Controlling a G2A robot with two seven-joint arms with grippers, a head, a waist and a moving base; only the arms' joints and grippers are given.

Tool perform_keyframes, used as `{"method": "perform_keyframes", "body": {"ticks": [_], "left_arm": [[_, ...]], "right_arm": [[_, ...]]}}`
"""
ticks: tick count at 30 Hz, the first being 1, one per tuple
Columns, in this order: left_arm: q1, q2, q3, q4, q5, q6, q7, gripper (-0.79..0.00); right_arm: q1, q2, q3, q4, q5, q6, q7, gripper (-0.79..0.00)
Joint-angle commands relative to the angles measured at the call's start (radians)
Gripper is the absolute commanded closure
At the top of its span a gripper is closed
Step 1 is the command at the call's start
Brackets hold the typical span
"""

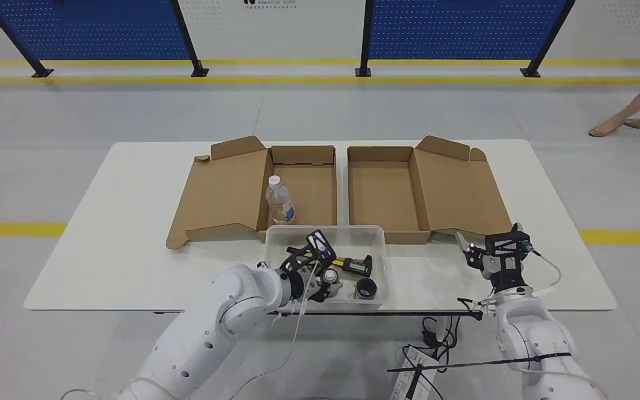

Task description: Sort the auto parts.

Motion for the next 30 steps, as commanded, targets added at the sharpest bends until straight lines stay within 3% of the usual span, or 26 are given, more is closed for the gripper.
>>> {"method": "perform_keyframes", "body": {"ticks": [1,17,20,22,23,30], "left_arm": [[-0.001,0.000,0.001,0.003,0.001,-0.002,0.000,-0.388],[-0.011,0.000,0.020,0.021,0.014,-0.008,0.005,-0.382],[-0.013,0.000,0.021,0.022,0.016,-0.007,0.009,-0.256],[-0.013,0.001,0.019,0.022,0.018,-0.008,0.012,-0.129],[-0.012,0.001,0.018,0.022,0.018,-0.007,0.015,-0.025],[-0.006,0.005,0.002,-0.008,0.012,-0.007,0.022,0.000]], "right_arm": [[0.000,0.000,0.000,0.000,0.000,0.000,0.000,-0.785],[0.000,0.000,0.000,0.000,0.000,0.000,0.000,-0.785],[0.000,0.000,0.000,0.000,0.000,0.000,0.000,-0.785],[0.000,0.000,0.000,0.000,0.000,0.000,0.000,-0.785],[0.000,0.000,0.000,0.000,0.000,0.000,0.000,-0.785],[0.000,0.000,0.000,0.000,0.000,0.000,0.000,-0.785]]}}
